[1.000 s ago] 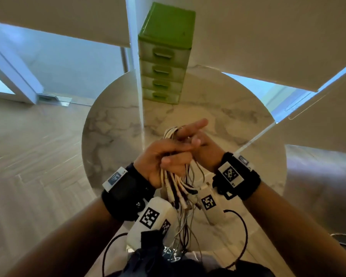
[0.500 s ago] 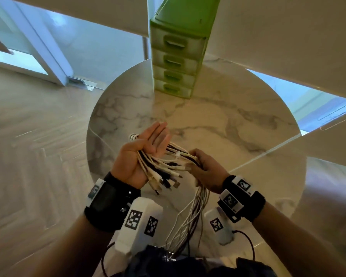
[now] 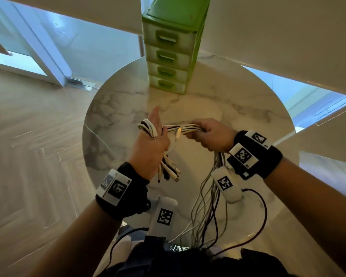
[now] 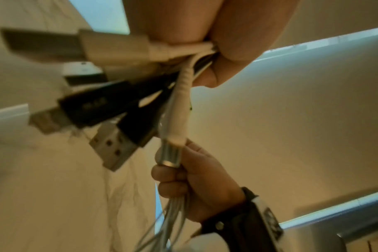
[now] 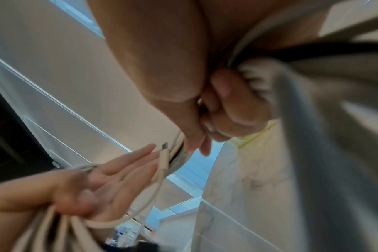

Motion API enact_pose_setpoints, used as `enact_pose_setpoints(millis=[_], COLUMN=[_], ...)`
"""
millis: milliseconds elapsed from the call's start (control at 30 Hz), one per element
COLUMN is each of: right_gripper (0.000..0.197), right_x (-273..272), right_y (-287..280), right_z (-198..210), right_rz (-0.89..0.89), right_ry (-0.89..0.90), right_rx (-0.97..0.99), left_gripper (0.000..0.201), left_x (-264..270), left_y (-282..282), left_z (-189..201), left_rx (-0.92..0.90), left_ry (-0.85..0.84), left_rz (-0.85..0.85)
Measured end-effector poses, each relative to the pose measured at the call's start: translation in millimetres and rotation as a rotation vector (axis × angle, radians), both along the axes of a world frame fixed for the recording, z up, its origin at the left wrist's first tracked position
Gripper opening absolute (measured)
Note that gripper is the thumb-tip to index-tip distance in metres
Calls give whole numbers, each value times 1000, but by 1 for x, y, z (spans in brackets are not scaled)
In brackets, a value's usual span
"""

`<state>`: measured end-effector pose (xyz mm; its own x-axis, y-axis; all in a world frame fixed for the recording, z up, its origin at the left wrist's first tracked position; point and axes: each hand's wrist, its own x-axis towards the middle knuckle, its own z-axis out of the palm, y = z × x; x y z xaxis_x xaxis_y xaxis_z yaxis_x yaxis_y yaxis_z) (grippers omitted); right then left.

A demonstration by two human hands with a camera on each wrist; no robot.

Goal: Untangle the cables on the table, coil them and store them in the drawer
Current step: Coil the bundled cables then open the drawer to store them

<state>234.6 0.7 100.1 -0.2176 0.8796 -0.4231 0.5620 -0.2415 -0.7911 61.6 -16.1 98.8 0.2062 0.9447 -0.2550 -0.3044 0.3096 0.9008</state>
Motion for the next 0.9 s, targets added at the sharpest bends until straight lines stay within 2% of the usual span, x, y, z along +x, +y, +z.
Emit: enact_pose_setpoints(millis=[167,333,400,467,533,567,633,667,700,800,867,900], right_gripper=[21,16,15,13,12,13,16,17,16,17,20,23], right_x=[0,-14,-25,-36,-50,-58,-74,-80,-84,-84,-81,-80], right_y=[10,21,19,14,2,-6,-23,-31,-39,-52,-60,-63], right_z=[9,19,24,28,28,27,21,18,16,14,14,14], right_rz=[164,183,150,65,-5,3,73,91,90,133,236,307], right_ry=[-228,-299,-295,-246,-185,-187,-224,-230,-225,-266,-378,-433], right_rx=[144,172,196,192,194,208,242,240,231,227,220,225], left_gripper=[79,90,90,89,82,73,65,68,71,70,63,51], left_x=[0,-8,-15,-23,-26,-28,-30,-31,-32,-33,-33,-33], left_y=[0,7,11,14,19,24,32,35,36,27,20,17], left_z=[-5,-5,-4,-5,-1,1,9,11,11,2,-9,-15], left_rx=[76,213,234,273,237,168,-48,-114,-141,-98,-30,25], left_ry=[164,424,475,430,345,220,-149,-267,-298,-165,-18,96], left_rz=[-98,-159,-152,-134,-49,29,159,190,198,65,-152,-315])
